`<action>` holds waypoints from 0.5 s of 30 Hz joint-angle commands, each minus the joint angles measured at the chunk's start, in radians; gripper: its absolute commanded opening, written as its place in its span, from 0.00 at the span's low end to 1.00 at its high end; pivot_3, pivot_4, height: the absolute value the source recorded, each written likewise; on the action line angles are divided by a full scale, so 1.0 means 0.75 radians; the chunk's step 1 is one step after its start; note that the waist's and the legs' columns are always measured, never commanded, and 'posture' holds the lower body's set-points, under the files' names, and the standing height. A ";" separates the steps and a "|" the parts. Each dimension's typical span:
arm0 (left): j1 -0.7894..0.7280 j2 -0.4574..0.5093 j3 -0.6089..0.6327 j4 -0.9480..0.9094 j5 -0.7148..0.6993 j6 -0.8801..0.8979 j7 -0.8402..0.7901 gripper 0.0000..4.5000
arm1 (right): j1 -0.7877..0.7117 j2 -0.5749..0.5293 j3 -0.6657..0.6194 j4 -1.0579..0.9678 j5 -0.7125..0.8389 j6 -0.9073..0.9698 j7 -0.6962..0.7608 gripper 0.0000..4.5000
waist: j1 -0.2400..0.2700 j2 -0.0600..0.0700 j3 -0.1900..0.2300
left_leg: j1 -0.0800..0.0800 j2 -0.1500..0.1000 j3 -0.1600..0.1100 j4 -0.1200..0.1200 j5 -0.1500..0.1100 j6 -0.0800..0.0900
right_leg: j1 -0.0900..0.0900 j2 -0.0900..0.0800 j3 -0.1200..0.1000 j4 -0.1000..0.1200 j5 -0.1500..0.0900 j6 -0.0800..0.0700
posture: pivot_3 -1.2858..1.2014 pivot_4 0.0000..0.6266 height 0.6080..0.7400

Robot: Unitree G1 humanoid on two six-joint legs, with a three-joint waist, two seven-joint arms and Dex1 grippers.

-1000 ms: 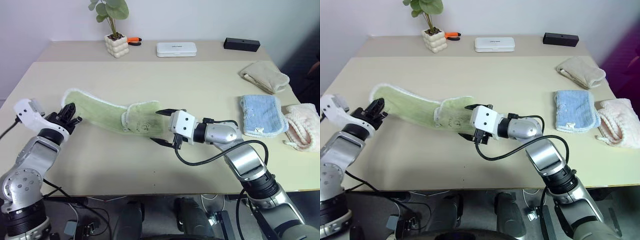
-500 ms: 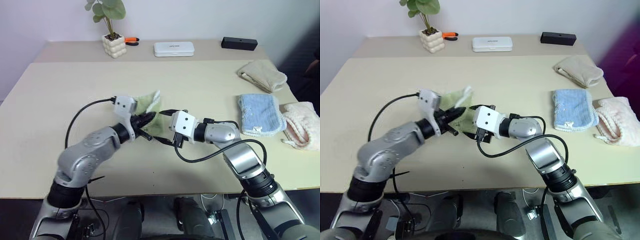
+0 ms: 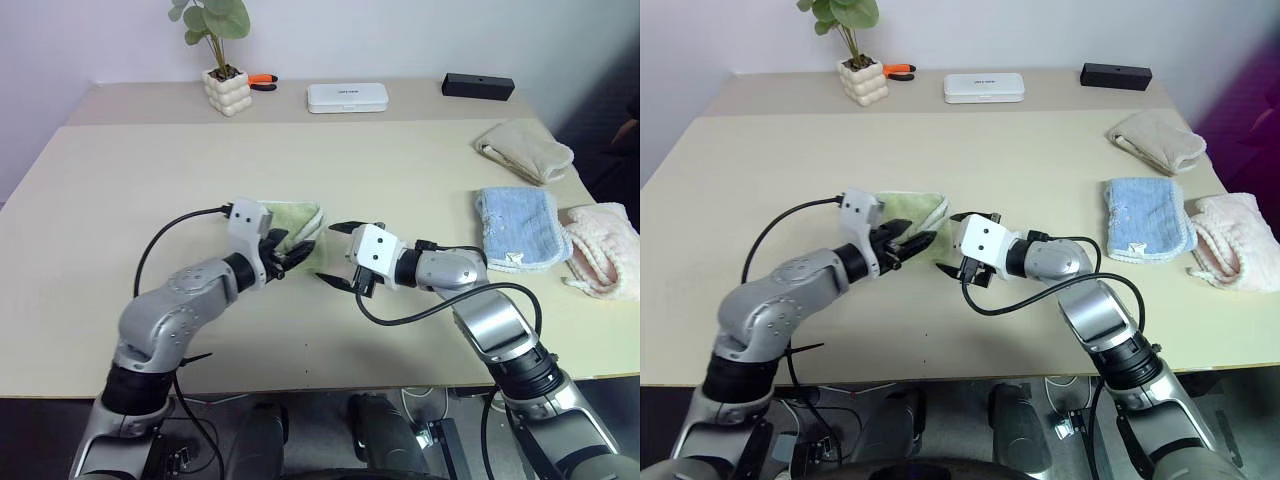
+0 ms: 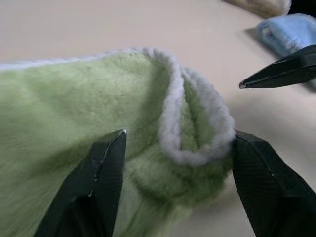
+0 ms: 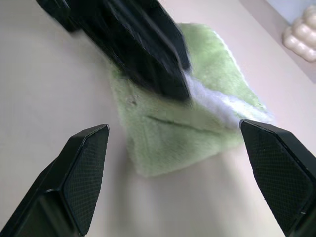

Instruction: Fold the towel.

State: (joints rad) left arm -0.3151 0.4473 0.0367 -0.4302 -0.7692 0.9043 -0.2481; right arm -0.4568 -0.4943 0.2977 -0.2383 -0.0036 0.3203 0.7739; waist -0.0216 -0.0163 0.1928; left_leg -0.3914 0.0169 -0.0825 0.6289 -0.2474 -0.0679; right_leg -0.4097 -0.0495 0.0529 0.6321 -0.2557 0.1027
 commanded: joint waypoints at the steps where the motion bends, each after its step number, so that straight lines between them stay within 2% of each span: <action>1: 0.071 0.064 0.238 -0.122 -0.158 -0.024 -0.096 0.66 | -0.043 -0.008 -0.103 -0.020 0.057 0.015 -0.005 0.91 | 0.001 0.000 0.000 | 0.000 0.000 0.000 0.000 0.000 0.000 | 0.000 0.000 0.000 0.000 0.000 0.000 | 0.52 0.24 0.98; 3: 0.089 0.085 0.334 -0.125 -0.178 -0.058 -0.098 0.66 | -0.044 -0.010 -0.137 -0.024 0.088 0.031 0.006 0.77 | 0.003 0.000 0.000 | 0.000 0.000 0.000 0.000 0.000 0.000 | 0.000 0.000 0.000 0.000 0.000 0.000 | 0.52 0.24 0.98; 4: 0.087 0.089 0.371 -0.115 -0.175 -0.073 -0.084 0.58 | -0.043 -0.012 -0.150 -0.026 0.100 0.038 0.011 0.67 | 0.007 0.000 0.000 | 0.000 0.000 0.000 0.000 0.000 0.000 | 0.000 0.000 0.000 0.000 0.000 -0.001 | 0.52 0.24 0.98; 5: 0.077 0.091 0.403 -0.100 -0.155 -0.097 -0.062 0.55 | -0.048 -0.010 -0.164 -0.026 0.113 0.046 0.011 0.59 | 0.009 0.000 0.000 | 0.000 0.000 0.000 0.001 0.000 0.000 | 0.001 0.000 0.000 0.000 -0.001 -0.001 | 0.52 0.24 0.98; 7: 0.062 0.105 0.435 -0.078 -0.123 -0.130 -0.052 0.39 | -0.076 0.012 -0.190 -0.033 0.155 0.080 0.005 0.38 | 0.009 0.000 0.000 | 0.000 0.000 0.000 0.001 0.000 0.000 | 0.001 -0.001 0.000 0.000 -0.001 -0.001 | 0.52 0.24 0.98; 8: 0.051 0.115 0.423 -0.064 -0.089 -0.140 -0.046 0.26 | -0.105 0.044 -0.204 -0.043 0.195 0.117 -0.007 0.24 | 0.008 0.000 0.000 | 0.000 0.000 0.000 0.002 0.000 0.000 | 0.001 -0.001 0.000 -0.001 -0.001 -0.001 | 0.52 0.24 0.98; 10: 0.029 0.123 0.381 -0.034 -0.030 -0.155 -0.034 0.05 | -0.159 0.115 -0.215 -0.053 0.255 0.194 -0.041 0.03 | 0.004 0.000 0.000 | 0.000 0.000 0.000 0.001 0.000 0.000 | 0.001 -0.001 0.000 0.000 0.000 -0.001 | 0.52 0.24 0.98; 13: -0.003 0.080 0.294 0.012 0.051 -0.202 -0.028 0.04 | -0.239 0.251 -0.183 -0.035 0.307 0.348 -0.113 0.01 | -0.002 0.000 0.000 | 0.001 0.000 0.000 0.001 0.000 0.000 | 0.001 0.000 0.000 0.001 0.000 0.000 | 0.52 0.24 0.98; 15: -0.014 0.047 0.213 0.076 0.117 -0.229 -0.047 0.04 | -0.283 0.334 -0.132 0.065 0.269 0.392 -0.174 0.01 | 0.001 0.000 0.000 | 0.001 0.000 0.000 0.000 0.000 0.000 | 0.000 0.000 0.000 0.001 0.000 0.000 | 0.52 0.24 0.98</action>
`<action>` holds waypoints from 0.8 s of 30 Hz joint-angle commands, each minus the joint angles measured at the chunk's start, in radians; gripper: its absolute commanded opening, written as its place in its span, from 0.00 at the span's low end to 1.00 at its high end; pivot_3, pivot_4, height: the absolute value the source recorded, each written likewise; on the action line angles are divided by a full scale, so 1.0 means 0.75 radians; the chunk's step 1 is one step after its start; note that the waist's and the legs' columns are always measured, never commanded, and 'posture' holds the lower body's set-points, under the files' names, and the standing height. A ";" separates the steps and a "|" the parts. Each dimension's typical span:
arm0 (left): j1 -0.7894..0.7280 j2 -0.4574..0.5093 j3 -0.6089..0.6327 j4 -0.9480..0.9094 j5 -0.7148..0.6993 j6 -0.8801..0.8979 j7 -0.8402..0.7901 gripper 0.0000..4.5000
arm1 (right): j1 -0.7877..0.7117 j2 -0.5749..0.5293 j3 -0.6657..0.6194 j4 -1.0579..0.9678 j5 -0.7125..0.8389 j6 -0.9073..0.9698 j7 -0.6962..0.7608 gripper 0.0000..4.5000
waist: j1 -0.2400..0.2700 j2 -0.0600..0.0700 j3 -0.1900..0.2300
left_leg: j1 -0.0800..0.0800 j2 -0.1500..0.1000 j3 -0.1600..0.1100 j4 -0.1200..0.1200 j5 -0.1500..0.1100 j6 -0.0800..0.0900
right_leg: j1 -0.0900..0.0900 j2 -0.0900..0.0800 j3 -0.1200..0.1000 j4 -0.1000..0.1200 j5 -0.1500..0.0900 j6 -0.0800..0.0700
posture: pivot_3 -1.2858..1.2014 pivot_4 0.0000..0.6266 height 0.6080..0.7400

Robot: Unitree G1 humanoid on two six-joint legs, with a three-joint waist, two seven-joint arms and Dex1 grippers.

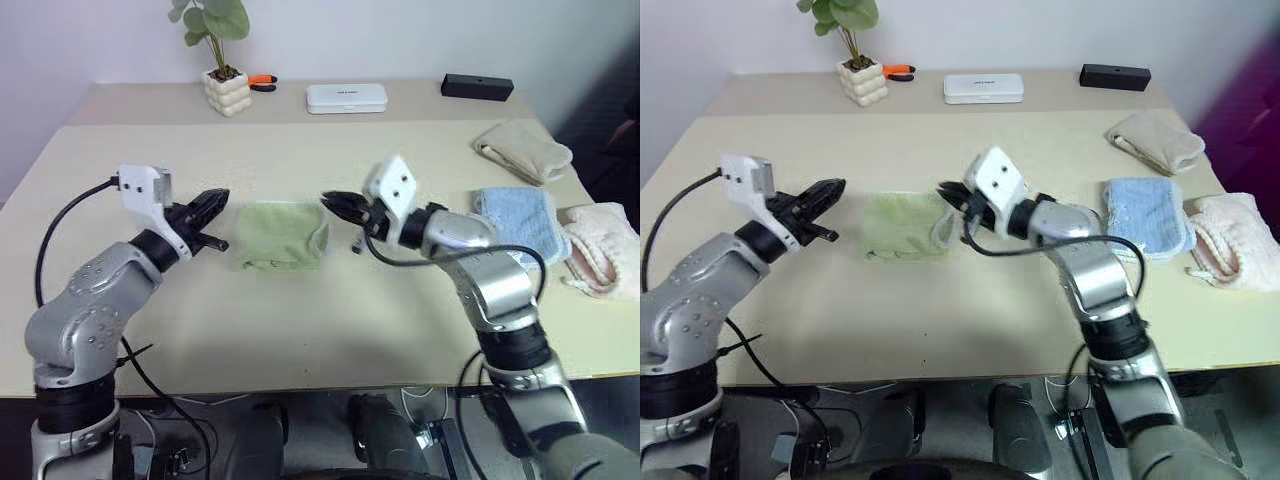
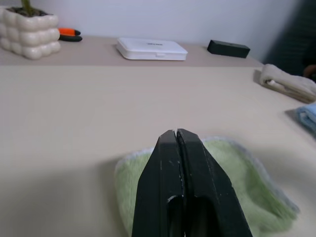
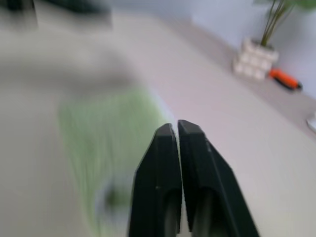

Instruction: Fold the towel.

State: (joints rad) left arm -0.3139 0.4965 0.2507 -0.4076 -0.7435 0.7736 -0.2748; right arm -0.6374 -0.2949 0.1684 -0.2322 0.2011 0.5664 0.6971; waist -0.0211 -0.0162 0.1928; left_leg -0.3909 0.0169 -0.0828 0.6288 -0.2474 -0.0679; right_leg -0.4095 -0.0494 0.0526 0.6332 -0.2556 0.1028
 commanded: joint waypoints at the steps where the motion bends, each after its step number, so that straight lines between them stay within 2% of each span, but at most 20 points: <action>1: -0.019 -0.021 -0.122 0.082 0.132 -0.076 -0.028 0.04 | -0.063 0.105 0.060 0.116 -0.024 0.082 -0.105 0.01 | 0.000 0.000 0.000 | 0.000 0.000 0.000 0.000 0.000 0.000 | 0.000 0.000 0.000 0.000 0.000 0.000 | 0.52 0.24 0.98; 5: -0.012 -0.048 -0.278 0.255 0.300 -0.145 -0.061 0.04 | -0.097 0.183 0.183 0.372 -0.142 0.015 -0.175 0.01 | 0.003 0.000 0.000 | 0.000 0.000 0.001 0.000 0.000 0.000 | 0.000 0.000 0.000 0.000 0.000 0.000 | 0.52 0.24 0.98; 11: 0.067 -0.100 -0.334 0.429 0.446 -0.275 -0.094 0.04 | -0.023 0.213 0.251 0.595 -0.238 -0.057 -0.233 0.01 | 0.001 0.000 0.000 | -0.001 0.000 0.001 -0.001 0.000 0.000 | -0.003 0.000 0.000 0.000 0.000 0.000 | 0.52 0.24 0.98; 16: 0.140 -0.139 -0.282 0.428 0.457 -0.357 -0.116 0.04 | 0.059 0.177 0.232 0.532 -0.255 -0.080 -0.232 0.01 | 0.000 0.002 -0.002 | 0.001 0.000 0.001 -0.001 0.000 0.000 | 0.000 0.000 0.000 0.002 0.000 0.000 | 0.52 0.24 0.98; 20: 0.161 -0.176 -0.130 0.286 0.332 -0.360 -0.100 0.04 | 0.078 0.092 0.174 0.310 -0.185 -0.118 -0.125 0.01 | 0.002 0.002 -0.002 | 0.001 0.000 0.001 0.000 0.000 0.000 | 0.000 -0.001 0.000 0.002 0.000 0.000 | 0.52 0.24 0.98; 23: 0.179 -0.176 0.054 0.204 0.156 -0.258 -0.061 0.04 | 0.099 -0.046 0.173 0.136 -0.179 -0.159 -0.007 0.18 | 0.001 0.001 -0.001 | -0.001 0.000 0.000 0.000 0.000 0.000 | -0.001 -0.001 0.000 0.002 0.000 0.000 | 0.52 0.24 0.98; 24: 0.191 -0.157 0.098 0.184 0.118 -0.215 -0.054 0.15 | 0.110 -0.104 0.181 0.083 -0.190 -0.186 0.038 0.28 | 0.000 0.002 -0.001 | -0.001 0.000 0.000 0.000 0.000 0.000 | -0.001 -0.001 0.000 0.002 0.000 0.000 | 0.52 0.24 0.98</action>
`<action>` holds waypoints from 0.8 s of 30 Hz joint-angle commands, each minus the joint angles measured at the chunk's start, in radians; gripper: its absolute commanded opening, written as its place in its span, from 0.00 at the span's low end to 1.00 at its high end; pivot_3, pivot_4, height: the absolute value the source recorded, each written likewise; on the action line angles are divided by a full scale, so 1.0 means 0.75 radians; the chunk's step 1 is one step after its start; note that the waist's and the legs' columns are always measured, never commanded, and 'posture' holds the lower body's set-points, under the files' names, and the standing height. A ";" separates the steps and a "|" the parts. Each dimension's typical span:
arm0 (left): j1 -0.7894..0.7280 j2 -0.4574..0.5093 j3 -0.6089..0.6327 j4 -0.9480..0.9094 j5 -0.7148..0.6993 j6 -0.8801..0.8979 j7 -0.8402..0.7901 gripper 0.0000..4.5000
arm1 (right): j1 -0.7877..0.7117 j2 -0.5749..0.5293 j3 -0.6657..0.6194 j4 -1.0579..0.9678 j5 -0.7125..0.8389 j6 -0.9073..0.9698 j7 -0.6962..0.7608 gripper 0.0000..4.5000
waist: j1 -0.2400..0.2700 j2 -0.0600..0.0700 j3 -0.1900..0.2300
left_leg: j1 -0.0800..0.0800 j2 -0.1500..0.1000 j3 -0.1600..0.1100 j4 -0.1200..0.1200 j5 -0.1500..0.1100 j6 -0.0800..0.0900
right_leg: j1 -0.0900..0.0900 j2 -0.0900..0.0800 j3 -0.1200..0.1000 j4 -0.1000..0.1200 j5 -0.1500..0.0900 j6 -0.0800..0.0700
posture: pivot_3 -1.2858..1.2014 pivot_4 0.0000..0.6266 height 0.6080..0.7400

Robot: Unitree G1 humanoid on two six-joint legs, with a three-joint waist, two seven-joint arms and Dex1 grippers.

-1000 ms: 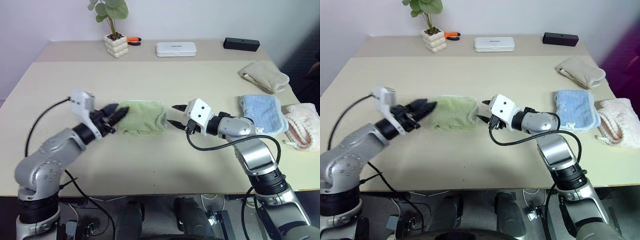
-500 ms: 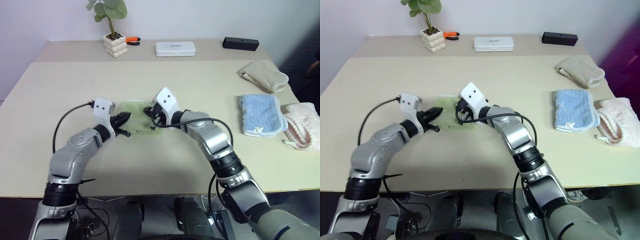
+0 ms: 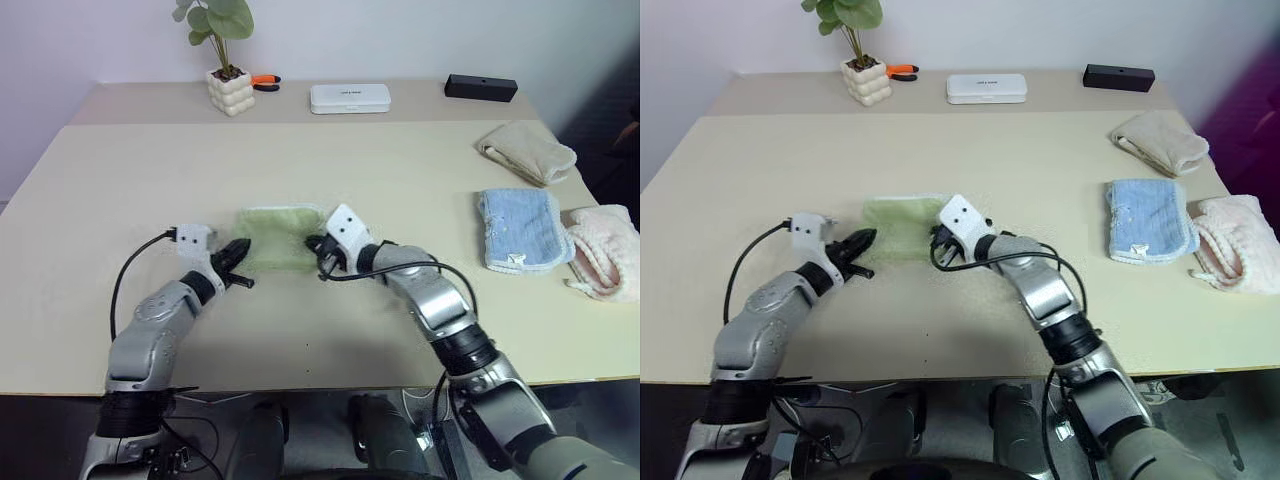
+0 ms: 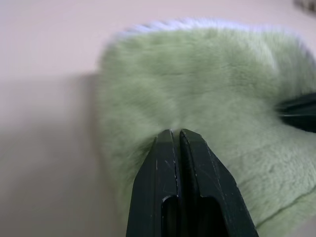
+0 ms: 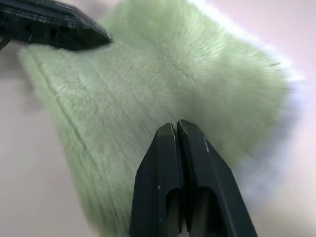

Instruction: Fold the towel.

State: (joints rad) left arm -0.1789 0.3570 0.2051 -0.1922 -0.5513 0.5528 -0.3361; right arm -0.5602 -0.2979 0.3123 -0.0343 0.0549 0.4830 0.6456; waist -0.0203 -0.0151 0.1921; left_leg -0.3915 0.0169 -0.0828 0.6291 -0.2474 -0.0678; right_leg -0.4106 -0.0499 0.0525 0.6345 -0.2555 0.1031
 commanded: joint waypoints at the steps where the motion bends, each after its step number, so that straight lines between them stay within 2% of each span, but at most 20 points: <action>1: 0.022 0.049 0.189 -0.115 -0.159 0.120 0.037 0.22 | 0.022 -0.153 -0.001 -0.230 0.006 -0.102 0.156 0.39 | -0.002 0.000 0.000 | 0.000 0.000 0.000 0.000 0.000 0.000 | 0.000 0.000 0.000 0.000 0.000 0.000 | 0.52 0.24 0.98; 3: 0.027 0.055 0.247 -0.136 -0.241 0.216 0.081 0.42 | 0.056 -0.227 0.007 -0.321 0.049 -0.116 0.249 0.60 | -0.001 0.000 0.000 | 0.001 0.000 0.000 -0.001 0.000 0.000 | 0.000 0.000 0.000 0.000 0.000 0.000 | 0.52 0.24 0.98; 6: 0.028 0.048 0.281 -0.144 -0.362 0.379 0.129 0.76 | 0.081 -0.261 0.005 -0.393 0.081 -0.110 0.294 0.95 | -0.003 0.000 0.000 | 0.001 0.000 0.000 0.000 0.000 0.001 | 0.001 0.000 0.000 0.000 0.000 0.001 | 0.52 0.24 0.98; 7: 0.024 0.041 0.269 -0.135 -0.382 0.437 0.154 0.86 | 0.084 -0.262 0.009 -0.404 0.069 -0.126 0.291 1.00 | -0.002 0.000 0.000 | 0.001 0.000 0.000 0.000 0.000 0.001 | 0.001 0.000 0.000 0.000 0.000 0.000 | 0.52 0.24 0.98; 8: 0.014 0.018 0.266 -0.123 -0.418 0.488 0.182 0.99 | 0.086 -0.266 0.019 -0.410 0.051 -0.156 0.294 1.00 | -0.002 0.000 0.000 | 0.001 0.000 0.000 0.001 0.000 0.001 | 0.001 0.000 0.000 0.000 0.000 0.000 | 0.52 0.24 0.98; 13: -0.066 -0.146 0.317 -0.074 -0.615 0.612 0.336 1.00 | 0.097 -0.277 0.051 -0.395 0.000 -0.241 0.302 1.00 | 0.009 -0.002 0.000 | 0.001 0.000 -0.001 0.002 0.000 0.000 | 0.002 0.000 -0.001 -0.001 0.000 0.000 | 0.52 0.24 0.98; 19: -0.145 -0.276 0.158 -0.001 -0.593 0.674 0.382 1.00 | 0.091 -0.258 0.045 -0.380 -0.013 -0.260 0.287 1.00 | 0.009 -0.002 0.000 | 0.001 0.000 -0.001 0.002 0.000 0.000 | 0.002 0.000 -0.001 -0.001 0.000 0.000 | 0.52 0.24 0.98; 22: -0.166 -0.320 0.131 0.002 -0.597 0.682 0.394 0.82 | 0.098 -0.260 0.045 -0.385 -0.031 -0.261 0.275 1.00 | 0.011 -0.002 0.000 | 0.001 -0.001 -0.001 0.002 0.000 0.000 | 0.003 -0.001 -0.001 -0.002 0.000 0.000 | 0.52 0.24 0.98; 24: -0.174 -0.342 0.124 0.004 -0.588 0.667 0.402 0.61 | 0.106 -0.266 0.045 -0.391 -0.046 -0.257 0.264 1.00 | 0.009 -0.002 0.000 | 0.001 -0.001 -0.001 0.002 0.000 0.000 | 0.003 -0.001 -0.001 -0.002 0.000 0.000 | 0.52 0.24 0.98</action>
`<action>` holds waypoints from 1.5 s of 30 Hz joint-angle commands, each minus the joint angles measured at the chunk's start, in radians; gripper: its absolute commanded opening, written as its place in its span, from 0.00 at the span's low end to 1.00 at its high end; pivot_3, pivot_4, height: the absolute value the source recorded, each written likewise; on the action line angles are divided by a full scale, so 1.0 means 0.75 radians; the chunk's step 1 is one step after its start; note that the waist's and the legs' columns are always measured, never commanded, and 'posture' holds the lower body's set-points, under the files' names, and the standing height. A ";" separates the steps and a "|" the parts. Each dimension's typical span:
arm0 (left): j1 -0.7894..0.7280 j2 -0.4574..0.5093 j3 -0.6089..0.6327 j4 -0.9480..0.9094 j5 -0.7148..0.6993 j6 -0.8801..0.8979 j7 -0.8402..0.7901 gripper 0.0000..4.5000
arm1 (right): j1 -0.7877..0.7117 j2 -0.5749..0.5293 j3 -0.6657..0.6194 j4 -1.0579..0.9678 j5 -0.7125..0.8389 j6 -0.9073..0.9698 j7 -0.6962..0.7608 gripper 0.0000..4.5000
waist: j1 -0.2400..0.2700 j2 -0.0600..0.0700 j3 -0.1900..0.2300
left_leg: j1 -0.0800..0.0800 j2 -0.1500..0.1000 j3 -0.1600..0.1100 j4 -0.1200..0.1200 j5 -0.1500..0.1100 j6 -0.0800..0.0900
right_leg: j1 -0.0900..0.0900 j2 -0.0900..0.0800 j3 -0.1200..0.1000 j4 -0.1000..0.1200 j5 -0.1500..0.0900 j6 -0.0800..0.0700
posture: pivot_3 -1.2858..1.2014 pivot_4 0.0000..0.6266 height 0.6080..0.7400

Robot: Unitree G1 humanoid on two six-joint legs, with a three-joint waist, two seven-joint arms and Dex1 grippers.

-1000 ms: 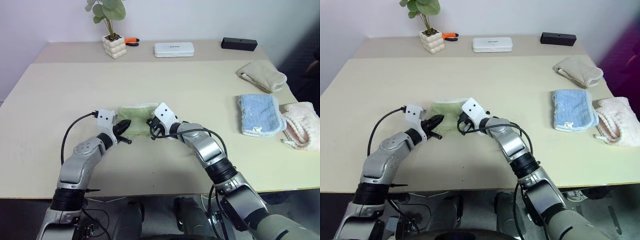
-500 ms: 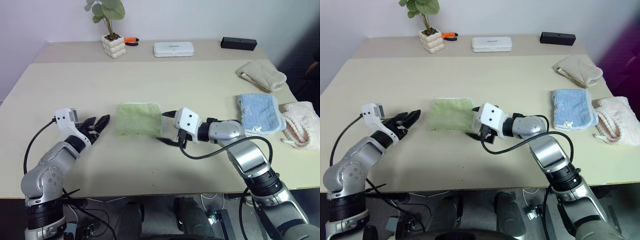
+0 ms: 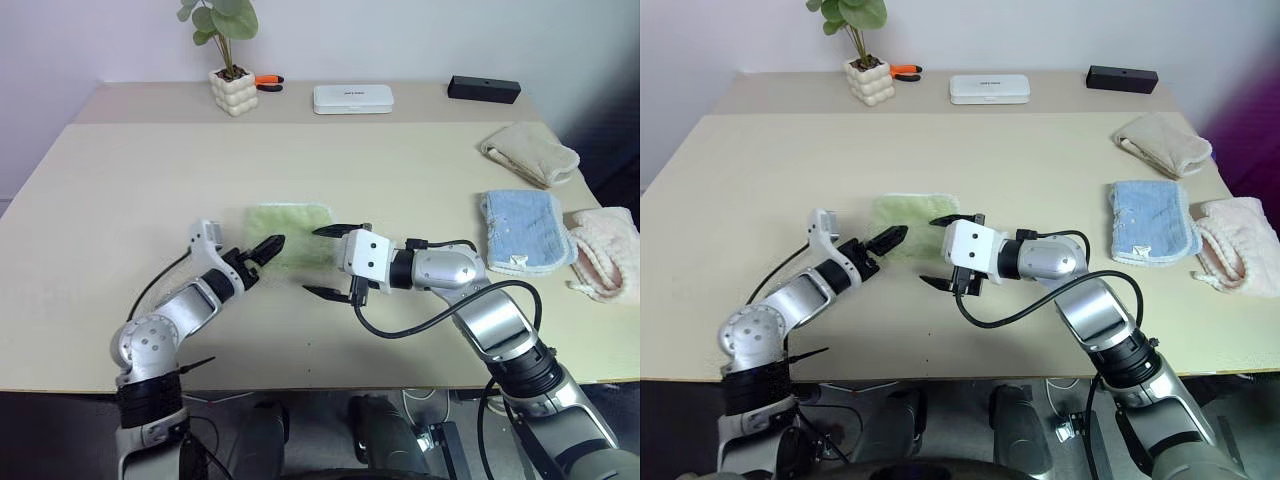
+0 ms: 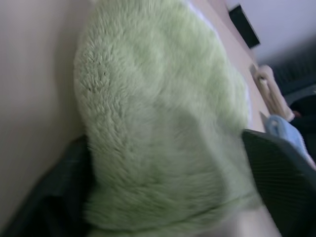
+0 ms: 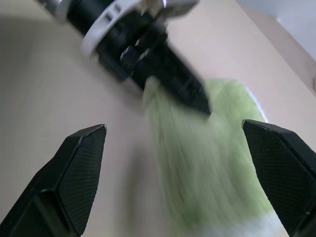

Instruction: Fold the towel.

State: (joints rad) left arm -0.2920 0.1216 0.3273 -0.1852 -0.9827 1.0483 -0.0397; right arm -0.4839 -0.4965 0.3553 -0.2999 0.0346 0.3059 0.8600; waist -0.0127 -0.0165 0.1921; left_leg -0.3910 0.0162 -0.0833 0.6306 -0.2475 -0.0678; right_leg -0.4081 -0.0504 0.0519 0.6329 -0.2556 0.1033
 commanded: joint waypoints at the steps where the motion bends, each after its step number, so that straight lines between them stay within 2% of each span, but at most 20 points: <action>1: -0.032 -0.048 -0.031 0.003 -0.022 0.001 0.021 0.49 | 0.011 -0.004 -0.015 -0.042 -0.024 -0.014 -0.027 1.00 | -0.001 0.000 0.000 | 0.000 0.000 0.000 0.000 0.000 0.000 | 0.000 0.000 0.000 0.000 0.000 0.000 | 0.52 0.24 0.98; 4: -0.047 -0.065 -0.031 0.004 0.000 -0.052 0.011 0.14 | 0.027 0.005 -0.031 -0.059 -0.017 0.019 -0.045 1.00 | -0.002 0.000 0.000 | 0.000 0.000 0.000 0.000 0.000 0.000 | 0.000 0.000 0.000 0.000 0.000 0.000 | 0.52 0.24 0.98; 5: -0.060 -0.072 -0.020 -0.003 0.016 -0.104 0.004 0.05 | 0.030 0.016 -0.043 -0.062 -0.005 0.035 -0.058 1.00 | -0.002 0.000 0.000 | 0.000 0.000 0.000 0.000 0.000 0.000 | 0.000 0.000 0.000 0.000 0.000 0.000 | 0.52 0.24 0.98; 7: -0.084 -0.085 0.010 -0.005 0.022 -0.183 0.008 0.05 | 0.034 0.031 -0.060 -0.066 0.011 0.057 -0.075 1.00 | -0.003 0.000 0.000 | 0.000 0.000 0.000 0.000 0.000 0.000 | 0.000 0.000 0.000 0.000 0.000 0.000 | 0.52 0.24 0.98; 11: -0.173 -0.066 0.193 0.027 0.015 -0.418 0.077 0.05 | 0.039 0.047 -0.086 -0.064 0.032 0.087 -0.094 1.00 | -0.005 0.000 0.000 | 0.000 0.000 0.000 0.000 0.000 0.000 | -0.001 0.001 0.000 0.000 0.000 0.000 | 0.52 0.24 0.98; 15: -0.235 0.093 0.453 0.107 0.072 -0.688 0.183 0.05 | 0.047 0.042 -0.101 -0.050 0.037 0.078 -0.105 1.00 | -0.018 -0.001 0.000 | 0.000 0.001 0.000 -0.001 0.000 0.000 | -0.002 0.002 0.000 0.000 0.000 0.000 | 0.52 0.24 0.98; 18: -0.182 0.171 0.647 0.206 0.083 -0.819 0.303 0.05 | 0.051 0.052 -0.102 -0.038 0.039 0.067 -0.105 1.00 | -0.014 0.000 0.000 | 0.000 0.001 0.000 -0.003 0.000 0.000 | -0.002 0.001 0.000 0.000 0.000 0.000 | 0.52 0.24 0.98; 22: -0.090 0.180 0.679 0.240 0.081 -0.829 0.342 0.05 | 0.048 0.058 -0.097 -0.015 0.039 0.046 -0.098 1.00 | 0.009 -0.003 0.001 | -0.001 0.000 0.000 -0.002 0.000 0.000 | -0.001 0.000 0.000 -0.002 0.000 0.000 | 0.52 0.24 0.98; 25: 0.001 0.101 0.716 0.186 0.028 -0.840 0.425 0.05 | 0.040 0.055 -0.098 0.016 0.037 0.019 -0.085 1.00 | 0.027 -0.009 0.001 | -0.001 0.000 0.000 0.001 0.000 -0.001 | 0.001 -0.001 -0.001 -0.003 0.000 0.000 | 0.52 0.24 0.98; 28: 0.072 0.028 0.751 0.109 -0.026 -0.883 0.492 0.25 | 0.030 0.050 -0.106 0.053 0.040 -0.008 -0.072 1.00 | 0.022 -0.010 0.000 | -0.001 -0.001 0.001 0.001 0.000 -0.001 | 0.003 -0.002 0.000 -0.005 0.000 -0.001 | 0.52 0.24 0.98; 31: 0.118 0.011 0.759 0.046 -0.066 -0.905 0.537 0.56 | 0.023 0.045 -0.110 0.086 0.043 -0.034 -0.056 1.00 | 0.018 -0.010 0.000 | 0.000 0.000 0.000 0.000 0.000 -0.001 | 0.002 -0.001 -0.001 -0.003 0.001 0.000 | 0.52 0.24 0.98; 34: 0.151 0.050 0.793 0.011 -0.061 -0.947 0.580 0.90 | 0.012 0.042 -0.109 0.113 0.041 -0.052 -0.045 1.00 | 0.001 -0.010 0.000 | 0.001 0.000 0.000 -0.001 0.000 -0.001 | 0.002 0.000 -0.001 -0.003 0.001 0.000 | 0.52 0.24 0.98; 37: 0.196 0.169 0.810 -0.044 0.020 -1.005 0.545 0.90 | 0.000 0.025 -0.133 0.144 0.045 -0.067 -0.031 1.00 | -0.012 -0.011 0.000 | 0.001 0.000 0.000 -0.001 0.000 -0.001 | 0.001 0.001 -0.001 -0.002 0.001 0.000 | 0.52 0.24 0.98; 40: 0.248 0.327 0.696 -0.103 0.104 -0.957 0.420 0.90 | -0.007 0.015 -0.172 0.168 0.065 -0.055 -0.034 1.00 | -0.004 -0.011 0.000 | 0.001 0.001 0.000 -0.002 0.000 -0.001 | 0.001 0.001 -0.001 -0.002 0.001 0.000 | 0.52 0.24 0.98; 45: 0.301 0.636 0.217 -0.272 0.319 -0.788 0.063 0.90 | -0.017 0.051 -0.336 0.209 0.166 0.119 -0.138 1.00 | 0.025 -0.011 0.000 | 0.000 -0.002 0.000 0.000 0.001 -0.002 | 0.003 -0.001 0.000 -0.004 -0.002 -0.005 | 0.52 0.24 0.98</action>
State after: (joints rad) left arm -0.0741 0.5782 0.6008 -0.3386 -0.7924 0.4271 0.0962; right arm -0.4813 -0.4677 0.1652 -0.1404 0.1189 0.3541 0.7892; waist 0.0064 -0.0245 0.1920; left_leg -0.3910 0.0146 -0.0827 0.6307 -0.2470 -0.0692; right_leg -0.4051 -0.0512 0.0528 0.6294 -0.2572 0.0994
